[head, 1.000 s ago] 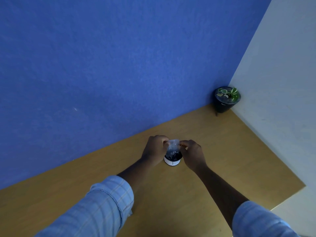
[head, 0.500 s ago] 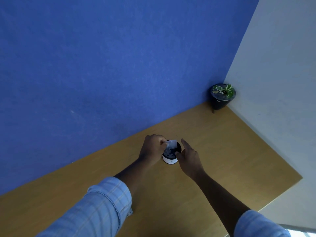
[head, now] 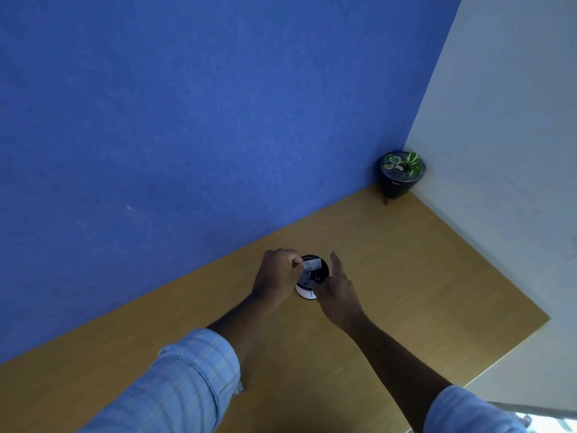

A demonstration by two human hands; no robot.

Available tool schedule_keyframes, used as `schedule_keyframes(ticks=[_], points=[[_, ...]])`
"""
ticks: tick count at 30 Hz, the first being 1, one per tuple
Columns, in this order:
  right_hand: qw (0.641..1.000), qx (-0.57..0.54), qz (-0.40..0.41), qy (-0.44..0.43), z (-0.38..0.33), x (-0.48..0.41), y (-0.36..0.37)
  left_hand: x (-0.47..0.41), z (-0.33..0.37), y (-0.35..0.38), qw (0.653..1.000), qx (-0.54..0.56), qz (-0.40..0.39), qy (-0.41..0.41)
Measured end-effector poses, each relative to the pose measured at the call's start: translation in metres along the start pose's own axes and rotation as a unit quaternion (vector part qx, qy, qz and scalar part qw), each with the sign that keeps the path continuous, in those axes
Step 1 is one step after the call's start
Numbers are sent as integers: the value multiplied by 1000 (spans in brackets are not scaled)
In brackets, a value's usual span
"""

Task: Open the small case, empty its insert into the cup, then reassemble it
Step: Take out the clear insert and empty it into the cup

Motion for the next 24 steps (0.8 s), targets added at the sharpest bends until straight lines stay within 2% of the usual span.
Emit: schedule_keyframes(ticks=[2,5,9,17,24], points=[[1000,-14,-2,6,-1,3,2,1,1,-1,1000,-5,4,6],[998,-14,-49,-35,-14,6,8,4,4,-1,1000,-24,8,12],[999,-9,-33,17,-8,8,6,6,6,-2,1000,-24,10,17],[998,-6,-54,-21,-16,9,3,4,-1,-10,998,36,32,-35],[999,-33,6,27,-8,6,-6,5,-10,-21,990,115,51,-56]])
Point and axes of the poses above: each hand's wrist, its own x-axis away from the middle knuckle, its own y-axis out of the palm, z = x × y, the point moved 6 cm from there along -x, towards the middle knuckle, and after that the axes turned 2 degrees about -z, right-handed, at the moved point
